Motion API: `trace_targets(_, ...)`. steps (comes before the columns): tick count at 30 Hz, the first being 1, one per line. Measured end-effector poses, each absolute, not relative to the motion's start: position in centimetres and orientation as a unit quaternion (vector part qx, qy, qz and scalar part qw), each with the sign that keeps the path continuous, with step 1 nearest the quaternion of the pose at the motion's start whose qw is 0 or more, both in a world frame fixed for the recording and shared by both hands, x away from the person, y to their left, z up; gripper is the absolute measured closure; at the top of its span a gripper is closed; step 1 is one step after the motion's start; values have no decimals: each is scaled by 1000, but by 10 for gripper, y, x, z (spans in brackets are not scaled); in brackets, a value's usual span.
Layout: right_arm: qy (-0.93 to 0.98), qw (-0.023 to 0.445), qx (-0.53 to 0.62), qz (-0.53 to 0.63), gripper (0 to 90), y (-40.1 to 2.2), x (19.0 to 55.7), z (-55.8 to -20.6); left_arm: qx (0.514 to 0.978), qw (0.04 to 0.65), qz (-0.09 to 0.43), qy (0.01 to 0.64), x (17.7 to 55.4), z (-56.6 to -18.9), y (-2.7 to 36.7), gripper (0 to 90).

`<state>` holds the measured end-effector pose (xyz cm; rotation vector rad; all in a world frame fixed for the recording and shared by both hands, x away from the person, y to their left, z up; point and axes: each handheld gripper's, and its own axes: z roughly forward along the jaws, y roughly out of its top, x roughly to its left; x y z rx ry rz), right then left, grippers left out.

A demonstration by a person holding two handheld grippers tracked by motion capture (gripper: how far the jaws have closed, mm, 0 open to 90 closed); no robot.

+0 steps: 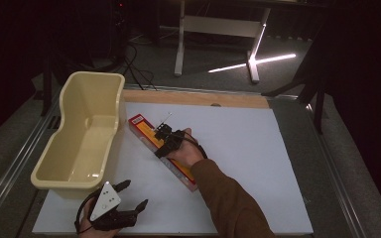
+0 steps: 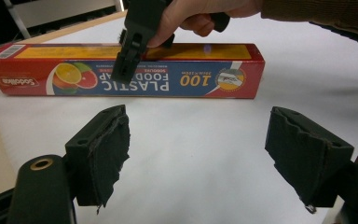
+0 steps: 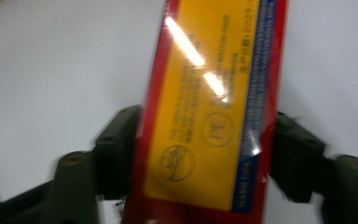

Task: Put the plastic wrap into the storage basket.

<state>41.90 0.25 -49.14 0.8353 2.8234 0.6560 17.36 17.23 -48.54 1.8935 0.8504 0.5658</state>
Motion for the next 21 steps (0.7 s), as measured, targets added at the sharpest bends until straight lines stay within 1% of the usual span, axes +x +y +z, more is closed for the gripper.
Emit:
trace_targets(4, 934, 78, 288, 195, 362, 0, 414, -489, 775, 474, 232, 348, 173, -485, 173, 217)
trace_targets(10, 931, 77, 314, 170, 368, -24, 410, -486, 775, 473, 233, 349, 173, -486, 172, 217)
trace_targets(12, 934, 61, 316, 157, 368, -31, 411, -485, 776, 472, 232, 349, 174, -487, 172, 217)
trace_targets(15, 938, 51, 309, 147, 359, -33, 413, -484, 777, 470, 232, 348, 174, -487, 170, 217)
trace_targets(18, 945, 39, 300, 123, 324, -24, 420, -490, 778, 471, 230, 346, 174, -487, 169, 217)
trace_targets(20, 946, 37, 301, 116, 324, -21, 421, -493, 779, 470, 230, 346, 174, -487, 169, 217)
trace_targets(21, 947, 37, 301, 107, 342, -19, 423, -495, 778, 471, 231, 346, 174, -487, 170, 217)
